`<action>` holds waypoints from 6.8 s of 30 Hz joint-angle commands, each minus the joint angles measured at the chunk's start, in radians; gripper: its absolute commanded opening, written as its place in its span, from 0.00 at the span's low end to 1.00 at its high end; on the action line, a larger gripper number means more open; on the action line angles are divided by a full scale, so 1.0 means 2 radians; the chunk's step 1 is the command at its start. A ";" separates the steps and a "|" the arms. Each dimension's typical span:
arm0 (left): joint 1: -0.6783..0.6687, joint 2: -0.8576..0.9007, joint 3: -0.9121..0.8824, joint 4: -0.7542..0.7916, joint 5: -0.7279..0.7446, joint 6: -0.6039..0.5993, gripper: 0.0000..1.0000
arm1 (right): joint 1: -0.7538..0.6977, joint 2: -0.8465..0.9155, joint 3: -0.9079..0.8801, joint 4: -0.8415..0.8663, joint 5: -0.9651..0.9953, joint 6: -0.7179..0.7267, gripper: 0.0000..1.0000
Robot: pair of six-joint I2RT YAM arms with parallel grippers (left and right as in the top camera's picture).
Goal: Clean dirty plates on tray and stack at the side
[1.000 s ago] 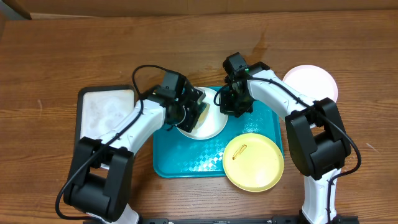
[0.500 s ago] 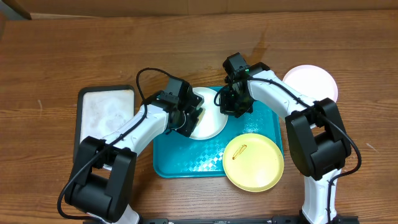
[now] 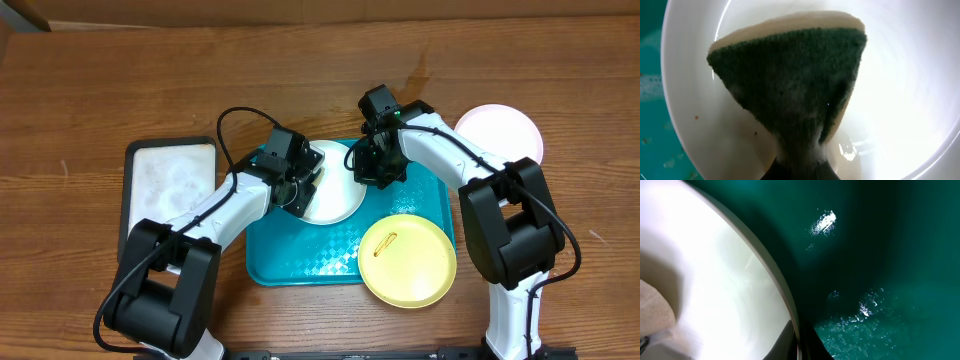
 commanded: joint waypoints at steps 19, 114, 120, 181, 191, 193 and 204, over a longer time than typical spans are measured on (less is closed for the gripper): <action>-0.003 0.011 -0.036 0.089 -0.067 0.009 0.04 | -0.001 -0.007 -0.010 0.003 0.011 0.005 0.04; 0.719 -0.290 0.076 -0.197 0.331 -0.300 0.04 | 0.299 0.016 0.274 0.080 0.455 -0.066 0.04; 0.719 -0.290 0.076 -0.217 0.280 -0.315 0.04 | 0.326 0.050 0.272 0.186 0.535 -0.159 0.04; 0.519 -0.290 0.076 -0.200 0.203 -0.251 0.04 | -0.250 -0.042 0.272 -0.175 0.082 0.012 0.04; 0.449 -0.290 0.076 -0.198 0.187 -0.222 0.04 | -0.393 -0.042 0.192 -0.206 0.082 -0.002 0.04; 0.440 -0.290 0.076 -0.198 0.176 -0.220 0.04 | -0.397 -0.042 0.154 -0.190 0.082 -0.002 0.04; 0.438 -0.290 0.076 -0.200 0.176 -0.216 0.04 | -0.396 -0.043 0.112 -0.171 0.040 -0.033 0.44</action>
